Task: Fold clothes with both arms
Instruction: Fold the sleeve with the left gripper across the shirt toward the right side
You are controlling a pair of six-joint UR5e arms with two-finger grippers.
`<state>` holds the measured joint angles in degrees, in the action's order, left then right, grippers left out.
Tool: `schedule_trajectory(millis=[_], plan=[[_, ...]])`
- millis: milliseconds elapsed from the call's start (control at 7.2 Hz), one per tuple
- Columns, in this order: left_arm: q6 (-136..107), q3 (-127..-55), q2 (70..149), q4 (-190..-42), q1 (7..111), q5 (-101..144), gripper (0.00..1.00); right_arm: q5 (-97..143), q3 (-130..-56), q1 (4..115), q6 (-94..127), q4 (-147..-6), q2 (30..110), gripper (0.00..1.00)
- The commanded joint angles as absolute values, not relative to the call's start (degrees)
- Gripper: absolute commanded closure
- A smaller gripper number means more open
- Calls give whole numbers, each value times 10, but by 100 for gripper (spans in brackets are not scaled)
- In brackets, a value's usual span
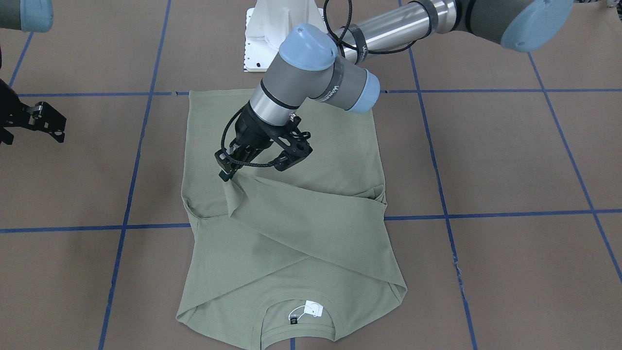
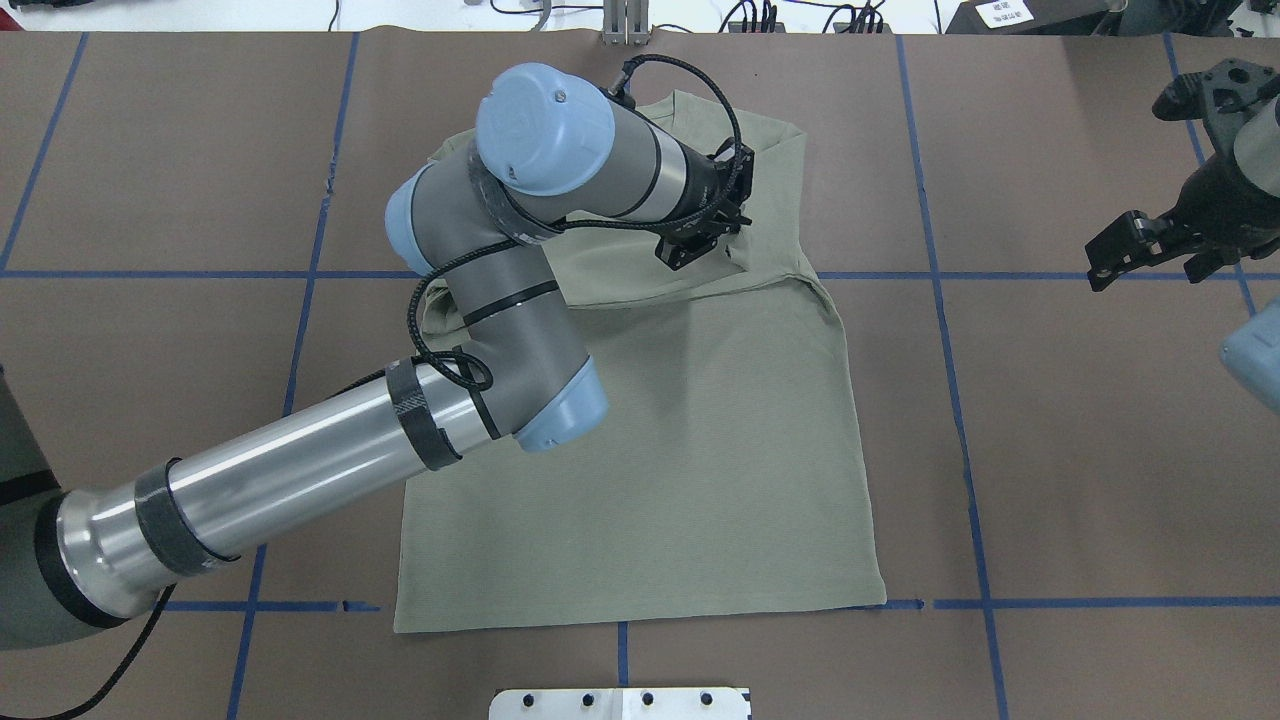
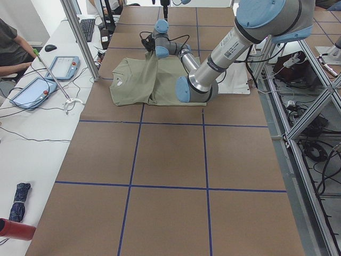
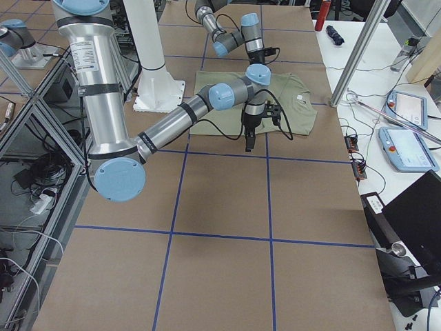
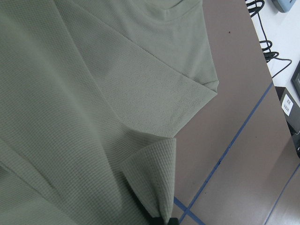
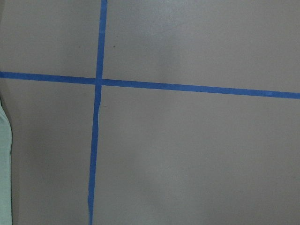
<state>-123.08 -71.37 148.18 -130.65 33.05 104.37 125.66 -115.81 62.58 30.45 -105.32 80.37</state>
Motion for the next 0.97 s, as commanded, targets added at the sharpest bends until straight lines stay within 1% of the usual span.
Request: schedule_trajectory(millis=[0, 139, 278, 417, 556, 834], plan=[[-1234, -686, 1501, -1316, 307, 1015, 100, 1256, -1154, 626, 306, -1054, 802, 0], [-1233, -645, 1541, -1351, 289, 1011, 1, 1256, -1154, 625, 307, -1053, 801, 0], [-1236, -643, 1550, -1388, 269, 975, 0, 1256, -1154, 625, 306, -1053, 801, 0], [-1227, -645, 1530, -1427, 267, 975, 0, 1256, -1154, 625, 304, -1053, 797, 0], [-1204, -669, 1494, -1433, 267, 976, 0, 1257, -1157, 625, 305, -1053, 796, 0], [-1150, -774, 1402, -1424, 282, 990, 0, 1263, -1160, 625, 308, -1040, 793, 0]])
